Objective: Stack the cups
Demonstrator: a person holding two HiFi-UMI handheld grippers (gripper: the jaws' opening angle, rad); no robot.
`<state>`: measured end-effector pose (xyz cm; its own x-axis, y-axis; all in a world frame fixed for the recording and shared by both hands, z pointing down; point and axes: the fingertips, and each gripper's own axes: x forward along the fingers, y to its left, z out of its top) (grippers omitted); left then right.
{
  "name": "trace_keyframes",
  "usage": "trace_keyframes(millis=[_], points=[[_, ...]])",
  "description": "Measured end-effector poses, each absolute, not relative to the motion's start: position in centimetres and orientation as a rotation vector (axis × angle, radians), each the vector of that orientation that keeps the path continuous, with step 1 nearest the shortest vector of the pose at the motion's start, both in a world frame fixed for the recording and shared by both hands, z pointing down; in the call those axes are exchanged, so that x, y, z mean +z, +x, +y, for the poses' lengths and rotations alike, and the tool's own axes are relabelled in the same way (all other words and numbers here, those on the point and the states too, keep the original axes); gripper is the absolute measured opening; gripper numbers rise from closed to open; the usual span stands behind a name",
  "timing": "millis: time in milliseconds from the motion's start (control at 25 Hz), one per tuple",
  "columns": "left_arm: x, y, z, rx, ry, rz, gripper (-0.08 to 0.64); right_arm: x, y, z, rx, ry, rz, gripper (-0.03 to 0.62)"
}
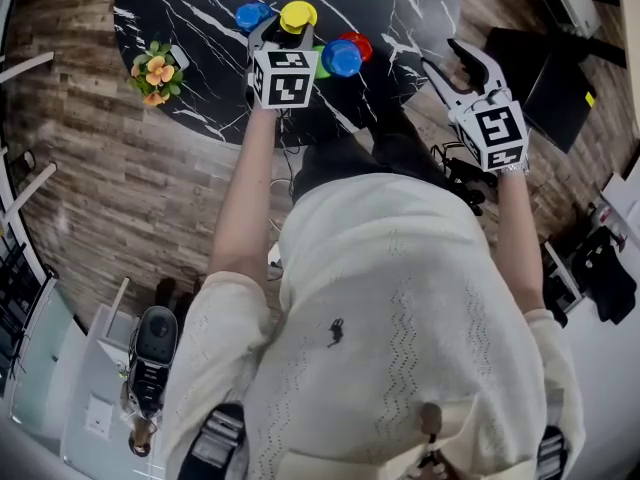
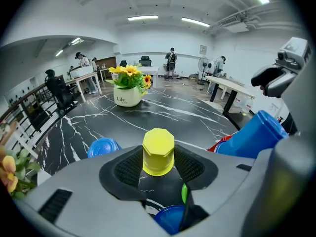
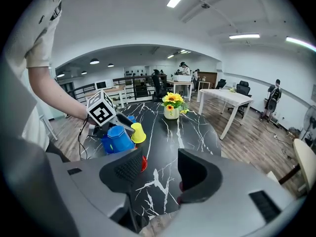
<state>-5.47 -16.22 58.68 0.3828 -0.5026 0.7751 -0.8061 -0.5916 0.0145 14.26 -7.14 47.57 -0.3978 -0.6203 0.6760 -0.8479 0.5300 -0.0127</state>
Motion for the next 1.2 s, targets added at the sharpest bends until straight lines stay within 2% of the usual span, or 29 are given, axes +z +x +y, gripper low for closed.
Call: trace_keyframes(millis=[240, 760, 1200], points=[[58.2, -5.9, -16.0, 1.062, 2.263, -1.151, 0.215, 47.5, 13.9, -6.8, 0.459, 1.175, -2.156, 0.232], [51.4, -8.2, -14.4, 0.902, 2.281, -1.303, 0.212, 46.7, 11.5, -7.1, 0.407, 1.098, -2.235, 0.228], [46.9, -10.1, -9.8, 0.828, 2.275, -1.391, 0.207, 45.8, 8.8, -8.0, 0.359, 1.047, -2.316, 0.201]])
